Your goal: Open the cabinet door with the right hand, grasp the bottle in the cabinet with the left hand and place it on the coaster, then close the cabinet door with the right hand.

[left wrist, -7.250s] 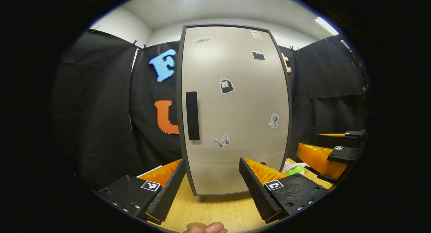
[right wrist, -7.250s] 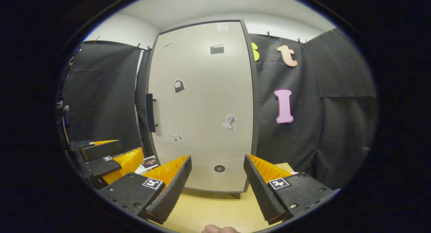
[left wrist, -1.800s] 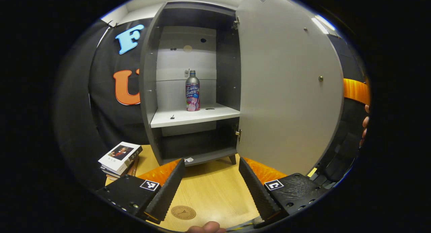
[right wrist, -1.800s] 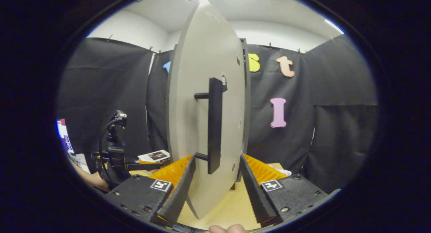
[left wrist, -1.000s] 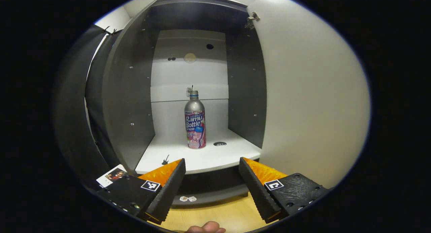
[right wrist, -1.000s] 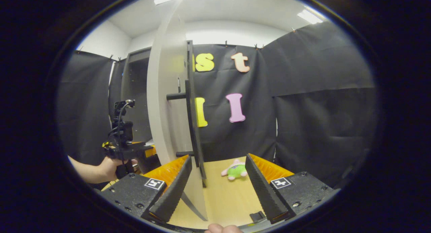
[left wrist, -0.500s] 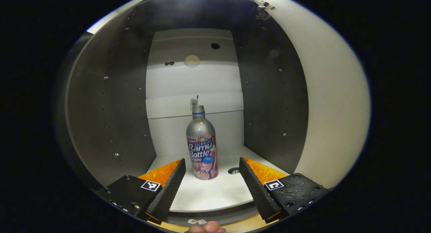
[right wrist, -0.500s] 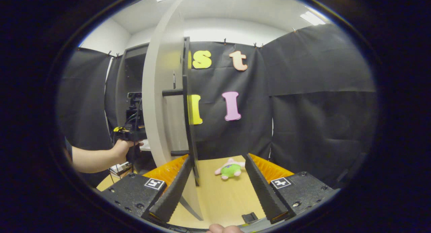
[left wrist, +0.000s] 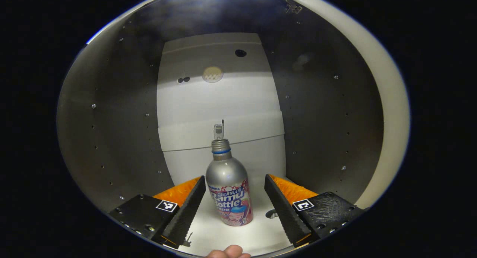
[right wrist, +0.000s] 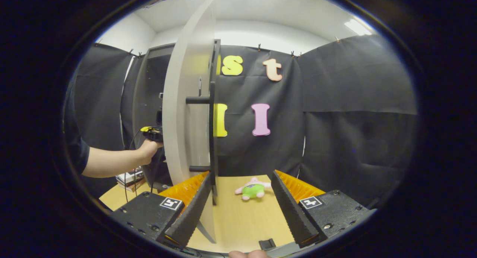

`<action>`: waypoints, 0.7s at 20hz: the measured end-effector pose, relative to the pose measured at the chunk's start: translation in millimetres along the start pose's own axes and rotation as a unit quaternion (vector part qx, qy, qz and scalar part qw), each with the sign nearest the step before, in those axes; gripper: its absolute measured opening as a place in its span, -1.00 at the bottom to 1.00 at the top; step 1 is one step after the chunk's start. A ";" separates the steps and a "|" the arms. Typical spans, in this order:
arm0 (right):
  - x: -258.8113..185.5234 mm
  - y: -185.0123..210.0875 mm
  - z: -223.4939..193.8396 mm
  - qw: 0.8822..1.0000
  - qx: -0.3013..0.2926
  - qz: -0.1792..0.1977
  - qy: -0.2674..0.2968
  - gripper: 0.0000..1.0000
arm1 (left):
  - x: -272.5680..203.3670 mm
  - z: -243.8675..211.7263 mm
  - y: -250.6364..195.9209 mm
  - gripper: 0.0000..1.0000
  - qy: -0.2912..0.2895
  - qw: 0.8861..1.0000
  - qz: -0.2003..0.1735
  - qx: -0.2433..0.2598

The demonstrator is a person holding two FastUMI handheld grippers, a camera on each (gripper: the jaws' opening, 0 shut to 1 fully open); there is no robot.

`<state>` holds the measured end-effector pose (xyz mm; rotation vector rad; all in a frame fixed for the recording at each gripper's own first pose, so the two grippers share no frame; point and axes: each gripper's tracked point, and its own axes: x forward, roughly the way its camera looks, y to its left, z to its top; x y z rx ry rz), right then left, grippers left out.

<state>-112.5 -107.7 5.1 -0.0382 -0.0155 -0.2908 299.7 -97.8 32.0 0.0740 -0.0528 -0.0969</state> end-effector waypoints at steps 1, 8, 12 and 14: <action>0.1 0.7 0.5 1.000 -0.001 0.001 -0.001 0.92 | 2.1 -1.7 -1.7 0.93 0.001 1.000 -0.002 -0.008; 1.4 0.0 -0.1 1.000 -0.007 0.004 -0.003 0.92 | 27.8 -4.0 2.5 0.93 0.004 0.999 0.007 -0.036; 1.0 -0.1 -0.2 1.000 -0.010 0.007 -0.001 0.92 | 41.2 -16.6 9.5 1.00 0.032 0.999 0.017 -0.041; 1.0 0.4 -0.2 1.000 -0.007 0.009 0.000 0.92 | 37.6 -15.6 7.7 0.60 0.031 0.998 0.016 -0.043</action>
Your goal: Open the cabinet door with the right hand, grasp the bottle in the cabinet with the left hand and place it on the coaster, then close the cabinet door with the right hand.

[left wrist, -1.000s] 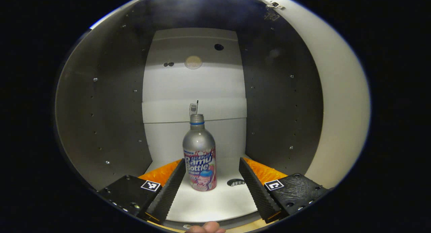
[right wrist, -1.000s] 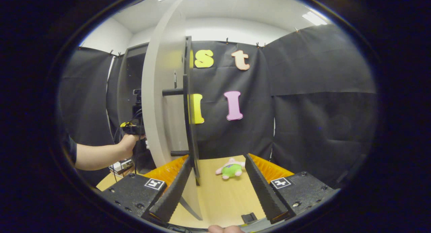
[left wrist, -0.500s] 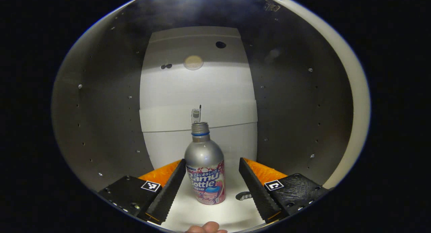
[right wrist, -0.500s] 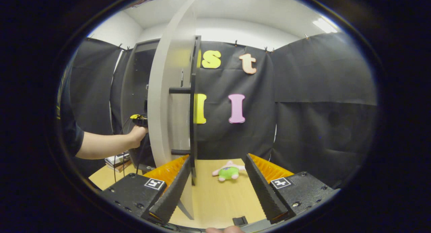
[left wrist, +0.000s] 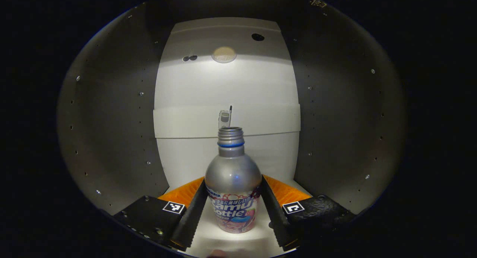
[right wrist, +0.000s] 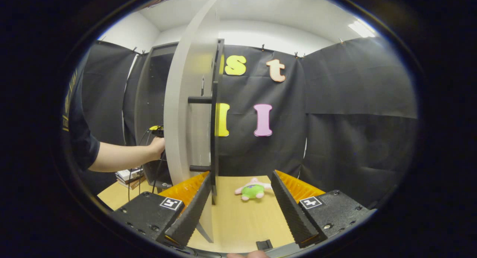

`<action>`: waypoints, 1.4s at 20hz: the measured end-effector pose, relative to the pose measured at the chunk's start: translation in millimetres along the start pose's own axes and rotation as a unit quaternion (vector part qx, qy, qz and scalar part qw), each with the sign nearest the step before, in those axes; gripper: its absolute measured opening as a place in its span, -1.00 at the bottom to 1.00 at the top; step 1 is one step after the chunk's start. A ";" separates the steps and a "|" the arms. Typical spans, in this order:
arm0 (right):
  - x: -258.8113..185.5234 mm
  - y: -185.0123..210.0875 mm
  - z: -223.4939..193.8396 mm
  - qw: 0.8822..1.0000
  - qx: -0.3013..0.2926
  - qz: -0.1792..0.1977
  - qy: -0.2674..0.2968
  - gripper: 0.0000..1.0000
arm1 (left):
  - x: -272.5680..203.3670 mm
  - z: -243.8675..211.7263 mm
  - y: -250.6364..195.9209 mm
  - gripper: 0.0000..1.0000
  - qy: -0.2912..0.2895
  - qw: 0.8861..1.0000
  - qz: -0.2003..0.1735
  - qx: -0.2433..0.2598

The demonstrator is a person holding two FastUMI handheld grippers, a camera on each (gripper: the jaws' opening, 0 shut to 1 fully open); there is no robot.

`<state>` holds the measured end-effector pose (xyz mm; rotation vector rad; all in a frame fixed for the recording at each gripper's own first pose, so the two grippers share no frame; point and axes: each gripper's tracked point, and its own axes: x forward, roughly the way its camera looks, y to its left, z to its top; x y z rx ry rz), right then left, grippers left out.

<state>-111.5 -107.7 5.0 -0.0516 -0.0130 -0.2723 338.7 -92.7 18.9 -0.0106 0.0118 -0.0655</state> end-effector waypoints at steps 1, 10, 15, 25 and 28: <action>0.1 -0.5 1.4 1.000 0.001 0.000 0.000 0.92 | -2.0 -0.1 -0.2 0.60 0.001 1.000 -0.001 0.000; 6.7 3.6 -11.4 0.999 0.017 0.030 0.024 0.90 | -39.1 18.4 2.4 0.57 -0.020 0.999 -0.005 0.024; 16.2 1.4 -14.0 0.997 0.027 0.062 0.030 0.94 | -85.5 24.7 10.6 0.57 -0.025 0.999 0.007 0.022; 22.6 6.6 -24.3 0.990 0.008 0.126 0.056 0.96 | -193.2 6.0 33.1 0.56 -0.036 0.998 0.045 -0.001; 22.2 6.2 -30.0 0.987 -0.006 0.148 0.063 0.96 | -221.4 -6.8 45.9 0.56 -0.045 0.997 0.060 0.029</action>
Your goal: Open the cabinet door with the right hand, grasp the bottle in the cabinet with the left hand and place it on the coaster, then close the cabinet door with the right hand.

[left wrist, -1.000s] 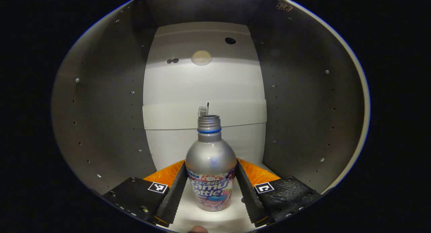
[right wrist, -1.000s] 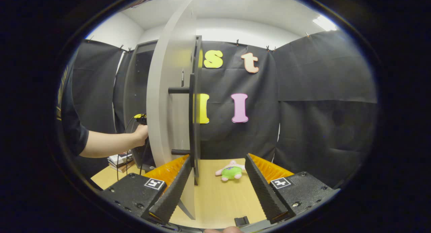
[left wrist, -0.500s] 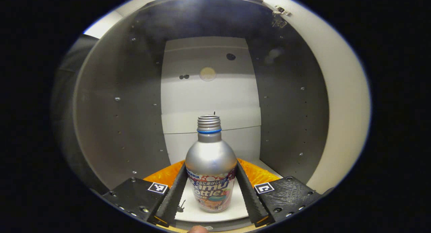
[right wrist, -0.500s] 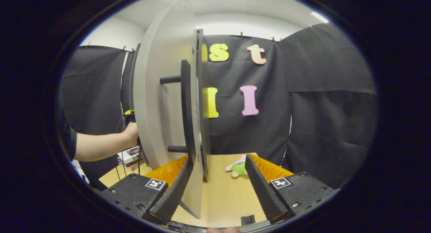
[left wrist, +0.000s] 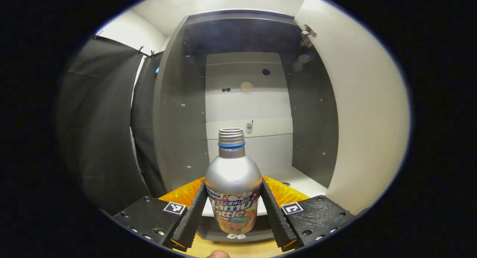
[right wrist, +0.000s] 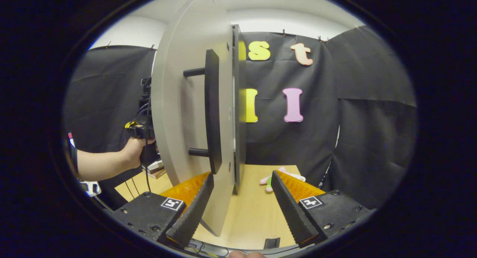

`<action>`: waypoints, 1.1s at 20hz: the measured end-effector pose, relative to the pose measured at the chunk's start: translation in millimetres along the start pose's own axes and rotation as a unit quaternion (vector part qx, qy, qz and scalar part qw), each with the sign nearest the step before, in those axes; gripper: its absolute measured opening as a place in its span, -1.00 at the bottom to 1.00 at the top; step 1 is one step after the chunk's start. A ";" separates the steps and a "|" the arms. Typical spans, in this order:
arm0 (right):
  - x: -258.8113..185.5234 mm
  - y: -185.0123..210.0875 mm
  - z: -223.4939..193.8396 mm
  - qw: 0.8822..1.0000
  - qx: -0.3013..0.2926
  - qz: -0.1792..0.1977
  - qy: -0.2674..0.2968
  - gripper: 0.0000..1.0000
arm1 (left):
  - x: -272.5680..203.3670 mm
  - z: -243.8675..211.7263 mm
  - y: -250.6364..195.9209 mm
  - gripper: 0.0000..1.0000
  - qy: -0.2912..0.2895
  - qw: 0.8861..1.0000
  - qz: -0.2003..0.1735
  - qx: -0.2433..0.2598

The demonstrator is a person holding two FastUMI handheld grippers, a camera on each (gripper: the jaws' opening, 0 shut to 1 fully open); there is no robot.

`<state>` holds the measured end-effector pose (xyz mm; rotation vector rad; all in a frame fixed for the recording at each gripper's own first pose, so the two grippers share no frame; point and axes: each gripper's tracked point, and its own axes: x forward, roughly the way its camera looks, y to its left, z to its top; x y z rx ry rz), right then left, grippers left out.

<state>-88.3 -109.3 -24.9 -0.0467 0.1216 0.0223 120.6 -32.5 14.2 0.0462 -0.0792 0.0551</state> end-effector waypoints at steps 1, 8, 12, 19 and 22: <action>-0.2 -0.4 -0.1 1.000 -0.003 0.007 0.000 0.96 | -7.8 -2.7 0.4 0.56 0.000 1.000 0.002 0.006; 2.5 -17.2 -4.8 0.999 -0.036 0.026 0.005 0.96 | -54.3 -36.2 15.8 0.56 0.000 0.999 0.037 0.012; 1.0 -30.6 -7.7 0.997 -0.072 0.015 0.003 0.90 | -81.7 -78.2 22.9 0.55 0.010 0.998 0.055 0.005; 6.1 -25.2 -39.3 0.986 -0.154 0.036 0.054 1.00 | -123.5 -174.2 48.8 0.57 0.044 0.994 0.095 -0.020; 13.0 -27.7 -54.2 0.979 -0.188 0.032 0.076 1.00 | -135.4 -213.6 60.3 0.58 0.043 0.993 0.109 -0.029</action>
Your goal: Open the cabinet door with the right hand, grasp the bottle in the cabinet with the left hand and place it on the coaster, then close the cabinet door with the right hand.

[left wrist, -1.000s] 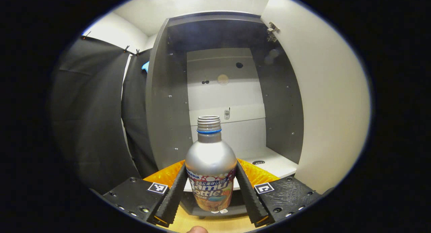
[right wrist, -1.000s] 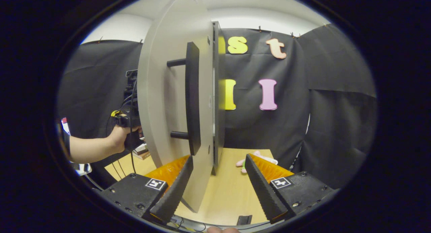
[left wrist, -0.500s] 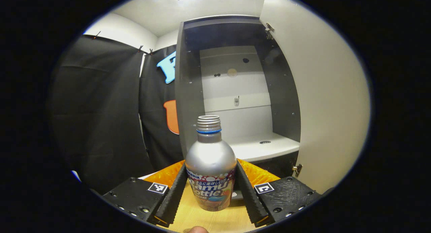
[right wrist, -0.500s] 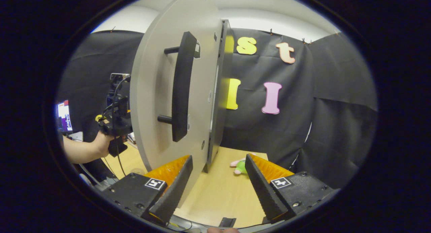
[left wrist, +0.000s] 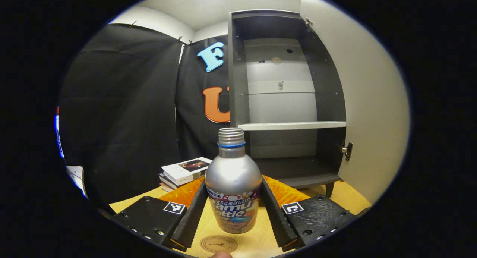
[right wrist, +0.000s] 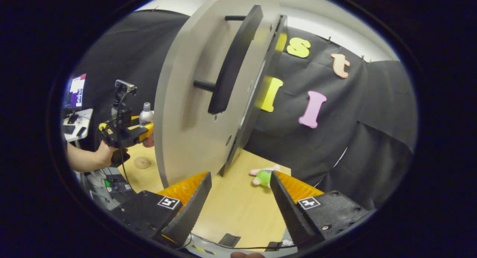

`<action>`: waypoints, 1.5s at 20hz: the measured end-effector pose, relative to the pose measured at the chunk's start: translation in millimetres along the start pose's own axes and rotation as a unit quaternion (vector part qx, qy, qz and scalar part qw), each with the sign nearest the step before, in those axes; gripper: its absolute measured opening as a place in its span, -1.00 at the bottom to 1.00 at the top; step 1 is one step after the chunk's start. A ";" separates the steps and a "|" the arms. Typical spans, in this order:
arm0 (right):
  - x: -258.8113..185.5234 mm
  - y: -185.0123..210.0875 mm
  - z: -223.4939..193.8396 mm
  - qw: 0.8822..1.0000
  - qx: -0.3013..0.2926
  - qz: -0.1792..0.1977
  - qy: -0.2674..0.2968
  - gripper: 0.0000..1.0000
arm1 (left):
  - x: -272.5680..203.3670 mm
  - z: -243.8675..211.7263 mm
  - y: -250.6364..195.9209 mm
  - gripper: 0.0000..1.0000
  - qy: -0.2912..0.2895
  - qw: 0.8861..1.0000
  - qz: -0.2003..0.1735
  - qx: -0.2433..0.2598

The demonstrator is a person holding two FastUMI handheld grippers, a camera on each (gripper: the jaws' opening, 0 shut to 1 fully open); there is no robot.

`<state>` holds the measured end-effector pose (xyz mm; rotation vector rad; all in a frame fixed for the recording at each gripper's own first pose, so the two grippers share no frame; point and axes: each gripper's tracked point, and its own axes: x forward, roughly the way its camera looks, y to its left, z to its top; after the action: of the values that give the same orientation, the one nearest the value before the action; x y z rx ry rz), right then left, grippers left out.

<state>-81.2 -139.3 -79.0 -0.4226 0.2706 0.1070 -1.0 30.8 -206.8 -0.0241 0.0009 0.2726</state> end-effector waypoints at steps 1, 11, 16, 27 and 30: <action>2.8 6.8 -8.1 1.000 -0.010 0.007 0.014 0.96 | -3.5 -12.4 5.5 0.58 -0.001 1.000 0.007 0.001; 11.7 43.0 -52.6 0.992 -0.082 0.055 0.077 0.98 | -14.9 -106.9 24.5 0.58 0.024 0.998 0.042 0.027; 16.2 54.5 -57.0 0.989 -0.089 0.073 0.093 0.98 | -12.0 -120.3 36.0 0.58 0.012 0.998 0.060 0.006; 14.2 58.4 -72.0 0.989 -0.042 0.066 0.127 0.96 | -21.2 -108.0 34.1 0.94 0.014 1.000 0.020 -0.017; 13.8 61.0 -77.3 0.988 0.000 0.068 0.137 0.97 | -34.5 -93.3 39.7 0.94 0.023 0.999 0.012 -0.018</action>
<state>-95.9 -115.6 -174.4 -0.4188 0.5712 0.1829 -44.6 57.5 -300.8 -0.0667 0.0429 0.2953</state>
